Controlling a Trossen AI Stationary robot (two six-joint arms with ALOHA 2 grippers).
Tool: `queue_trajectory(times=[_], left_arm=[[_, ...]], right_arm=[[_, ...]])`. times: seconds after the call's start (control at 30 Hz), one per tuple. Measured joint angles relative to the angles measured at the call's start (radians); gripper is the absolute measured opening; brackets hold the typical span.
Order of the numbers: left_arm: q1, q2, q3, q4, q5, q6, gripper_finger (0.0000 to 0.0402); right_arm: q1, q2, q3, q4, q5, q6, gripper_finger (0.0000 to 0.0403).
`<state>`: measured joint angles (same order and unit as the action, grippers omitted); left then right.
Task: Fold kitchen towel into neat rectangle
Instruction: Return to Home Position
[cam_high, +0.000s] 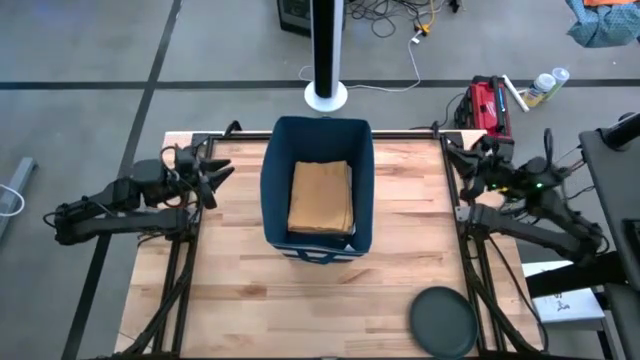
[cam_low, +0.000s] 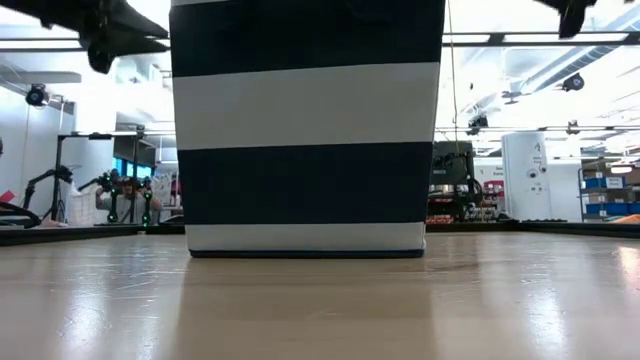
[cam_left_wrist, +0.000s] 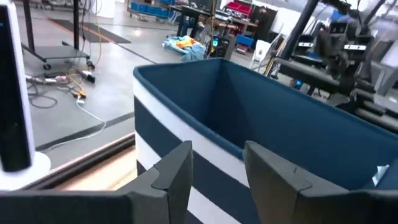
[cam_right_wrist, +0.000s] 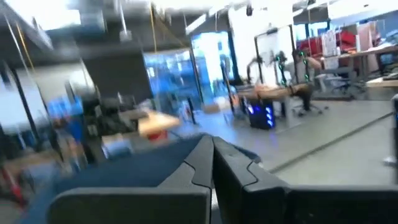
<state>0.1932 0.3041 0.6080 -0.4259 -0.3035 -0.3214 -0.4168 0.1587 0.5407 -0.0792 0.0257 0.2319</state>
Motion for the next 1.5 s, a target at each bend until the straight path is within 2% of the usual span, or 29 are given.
queue_trajectory(times=[0.13, 0.23, 0.33, 0.43, 0.53, 0.67, 0.73, 0.87, 0.97, 1.13, 1.23, 1.4, 1.5], left_arm=[[0.000, -0.035, -0.073, 0.027, 0.000, 0.016, 0.0143], [0.000, -0.054, -0.136, 0.039, 0.013, 0.023, 0.0147], [0.000, -0.068, -0.186, 0.037, 0.078, -0.017, 0.0152], [0.000, -0.073, -0.219, 0.053, 0.087, -0.113, 0.0153], [0.000, -0.078, -0.246, 0.101, 0.108, -0.071, 0.0149], [-0.001, -0.094, -0.284, 0.226, 0.221, 0.043, 0.0141], [0.000, -0.106, -0.308, 0.266, 0.254, 0.025, 0.0137], [0.000, -0.128, -0.355, 0.269, 0.266, -0.034, 0.0129], [-0.001, -0.147, -0.385, 0.275, 0.315, -0.039, 0.0125], [-0.006, -0.186, -0.418, 0.314, 0.379, -0.047, 0.0120], [-0.009, -0.223, -0.464, 0.386, 0.382, -0.045, 0.0119], [-0.012, -0.278, -0.598, 0.622, 0.428, -0.074, 0.0124], [-0.011, -0.290, -0.586, 0.550, 0.422, -0.086, 0.0128]], right_arm=[[0.000, -0.004, -0.174, 0.368, -0.002, -0.027, 0.0000], [0.000, 0.002, -0.277, 0.494, -0.001, -0.052, 0.0000], [0.000, 0.002, -0.354, 0.501, -0.001, 0.020, 0.0000], [0.000, 0.011, -0.425, 0.498, -0.008, 0.195, 0.0000], [0.000, 0.018, -0.489, 0.516, -0.019, 0.350, 0.0000], [0.002, 0.021, -0.526, 0.474, -0.087, 0.348, 0.0000], [0.006, 0.037, -0.526, 0.464, -0.084, 0.320, 0.0000], [0.006, 0.077, -0.527, 0.412, -0.045, 0.439, 0.0000], [0.031, 0.095, -0.527, 0.488, -0.111, 0.394, 0.0000], [0.142, 0.117, -0.528, 0.681, -0.115, 0.194, 0.0000], [0.218, 0.128, -0.528, 0.657, -0.074, 0.161, 0.0000], [0.299, 0.177, -0.528, 0.631, -0.035, 0.072, 0.0000], [0.318, 0.177, -0.521, 0.633, -0.024, 0.072, 0.0000]])
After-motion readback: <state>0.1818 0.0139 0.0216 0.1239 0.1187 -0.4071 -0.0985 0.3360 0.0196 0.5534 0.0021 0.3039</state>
